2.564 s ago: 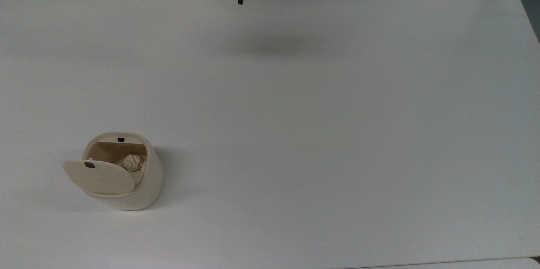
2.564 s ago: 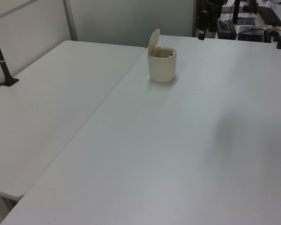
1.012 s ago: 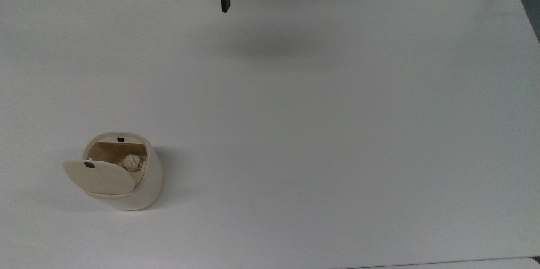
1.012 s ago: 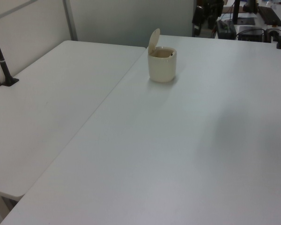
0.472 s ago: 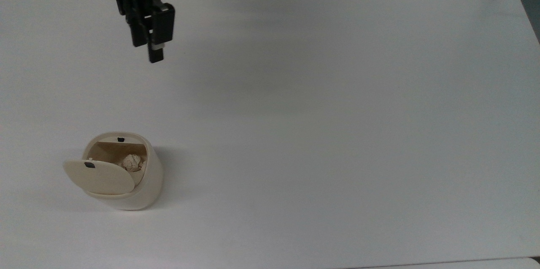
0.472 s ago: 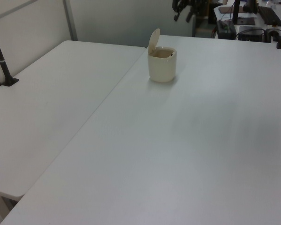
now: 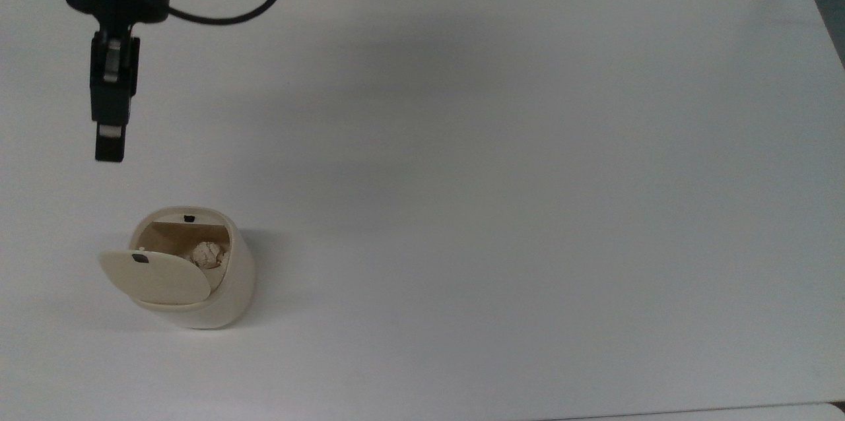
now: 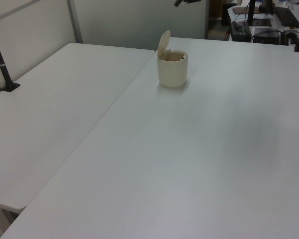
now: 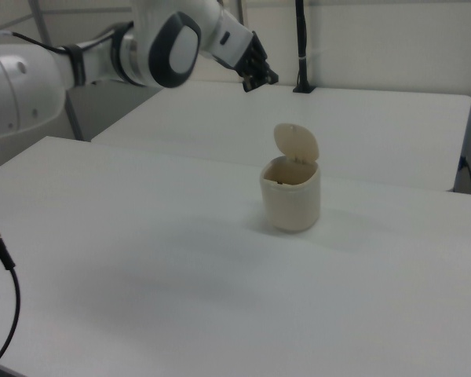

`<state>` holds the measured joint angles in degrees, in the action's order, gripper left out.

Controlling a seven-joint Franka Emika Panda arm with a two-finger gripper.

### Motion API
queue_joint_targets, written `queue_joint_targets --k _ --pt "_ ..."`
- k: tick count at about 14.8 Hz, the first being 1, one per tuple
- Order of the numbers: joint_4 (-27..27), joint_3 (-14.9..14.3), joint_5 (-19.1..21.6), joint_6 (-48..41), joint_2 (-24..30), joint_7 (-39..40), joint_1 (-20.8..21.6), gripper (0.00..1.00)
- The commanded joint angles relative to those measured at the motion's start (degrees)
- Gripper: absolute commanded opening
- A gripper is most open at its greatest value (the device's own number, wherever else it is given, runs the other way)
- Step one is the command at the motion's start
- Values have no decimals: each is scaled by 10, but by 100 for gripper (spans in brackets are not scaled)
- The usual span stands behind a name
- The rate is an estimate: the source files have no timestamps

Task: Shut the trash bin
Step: 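Move the gripper over the cream bin and lower it behind the open lid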

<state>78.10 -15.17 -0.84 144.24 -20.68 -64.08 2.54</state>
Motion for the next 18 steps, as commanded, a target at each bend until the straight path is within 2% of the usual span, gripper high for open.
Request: queue_joint_targets --k 1,3,18 --pt "-41 -21 3 84 -73 -60 11 0" --pt "-41 -21 2 115 -97 -74 10 0" --pt "-30 -22 -7 169 -143 -74 6 0"
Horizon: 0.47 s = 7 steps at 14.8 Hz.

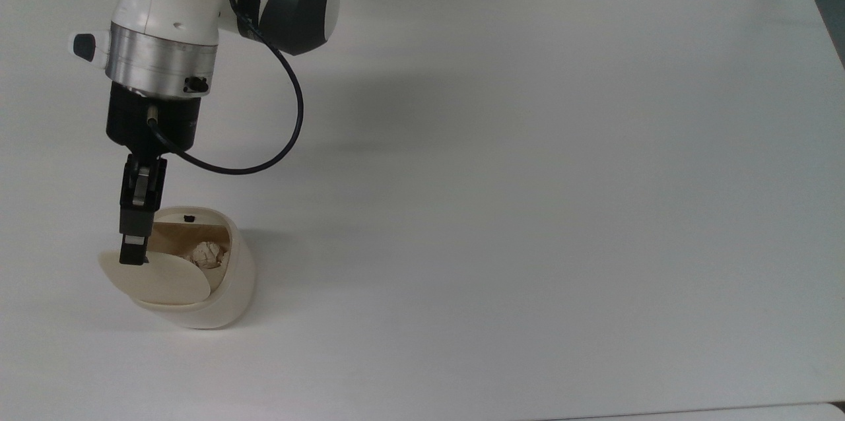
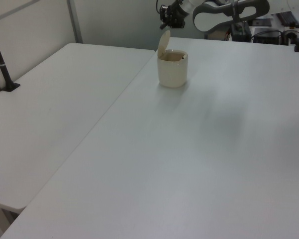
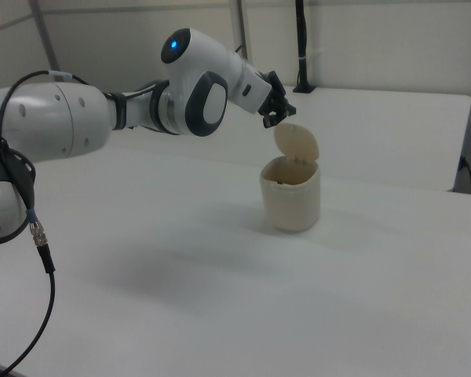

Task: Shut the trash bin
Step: 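Push the open lid forward with the gripper fingers, swinging it down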

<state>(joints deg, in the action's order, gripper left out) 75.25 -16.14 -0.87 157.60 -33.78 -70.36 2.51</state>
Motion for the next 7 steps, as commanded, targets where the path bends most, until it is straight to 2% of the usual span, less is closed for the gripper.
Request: queue_joint_targets --k 1,7 --pt "0 -12 -7 39 -13 -10 6 0" --pt "15 -12 -7 38 -12 14 2 0"
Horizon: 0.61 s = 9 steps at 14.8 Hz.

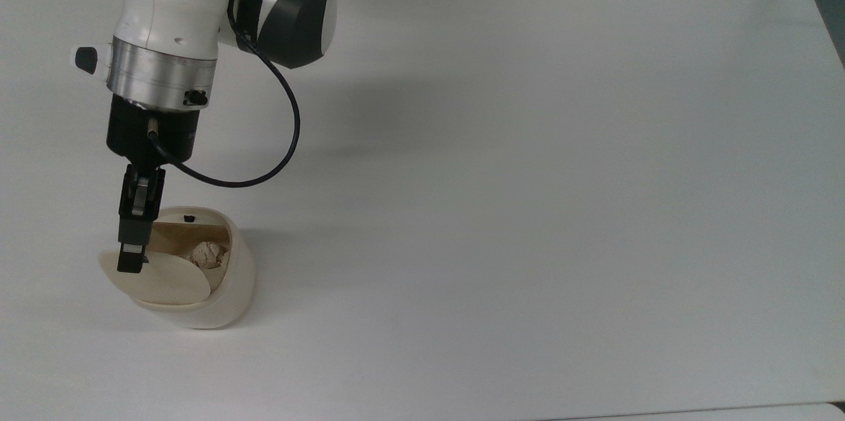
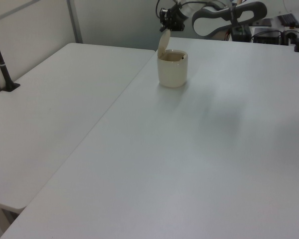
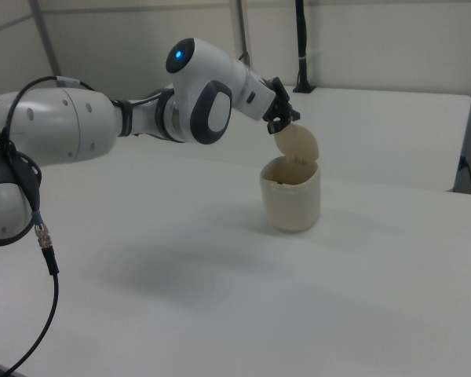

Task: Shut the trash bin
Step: 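Push the open lid forward with the gripper fingers, swinging it down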

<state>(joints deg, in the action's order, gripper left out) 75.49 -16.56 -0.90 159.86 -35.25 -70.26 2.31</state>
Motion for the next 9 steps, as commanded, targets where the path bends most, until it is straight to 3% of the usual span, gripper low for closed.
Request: queue_joint_targets --k 1,4,9 --pt "13 -8 -6 14 4 20 4 0" --pt "16 -8 -5 12 13 48 3 0" --pt "70 -7 -5 10 42 88 8 0"
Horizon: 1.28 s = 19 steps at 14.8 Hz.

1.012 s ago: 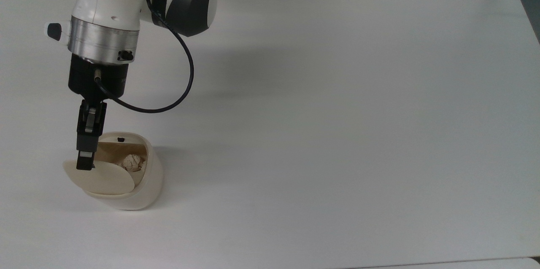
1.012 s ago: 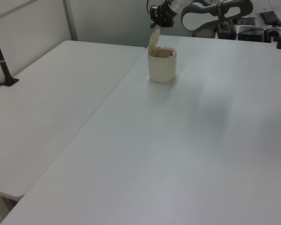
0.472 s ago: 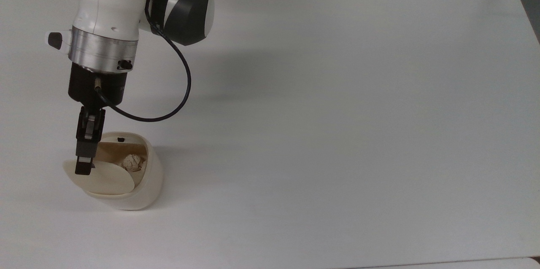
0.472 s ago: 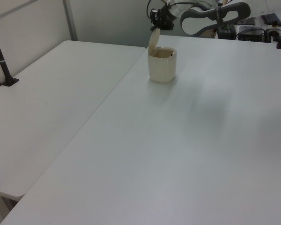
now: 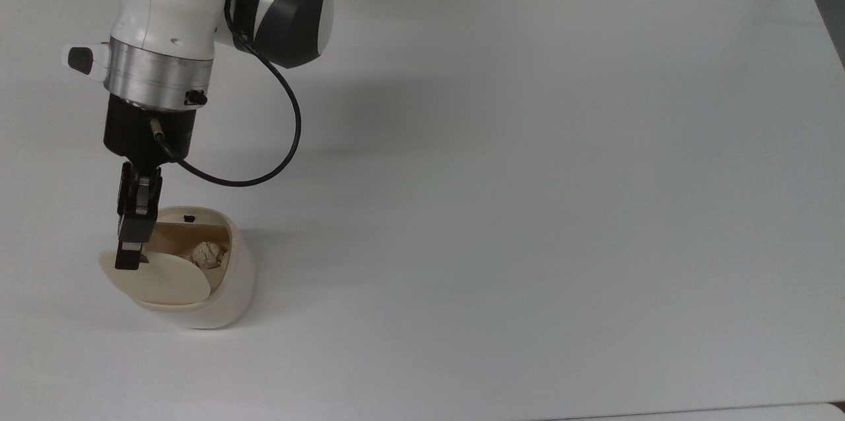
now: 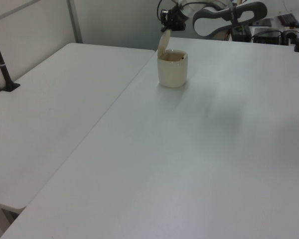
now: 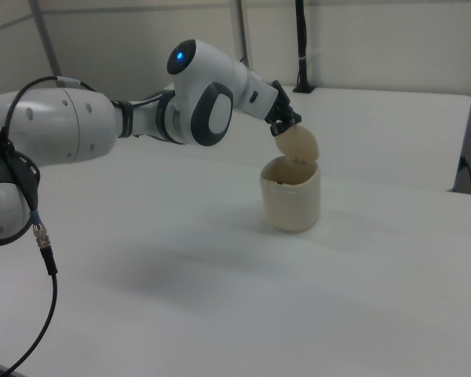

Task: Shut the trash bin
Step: 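Push the open lid forward with the gripper fingers, swinging it down, then press down on the lid top with the gripper to seat it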

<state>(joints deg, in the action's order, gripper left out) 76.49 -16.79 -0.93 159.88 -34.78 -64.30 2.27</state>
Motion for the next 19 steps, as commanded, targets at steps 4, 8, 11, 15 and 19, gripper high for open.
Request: queue_joint_targets --k 4,8,11,15,19 --pt "71 -3 -5 0 41 44 7 0" --pt "109 2 -3 -26 66 94 5 0" --pt "125 3 -3 -26 71 103 5 0" --pt "146 7 -4 -26 75 125 5 0" --pt "167 20 -4 -32 75 175 3 0"
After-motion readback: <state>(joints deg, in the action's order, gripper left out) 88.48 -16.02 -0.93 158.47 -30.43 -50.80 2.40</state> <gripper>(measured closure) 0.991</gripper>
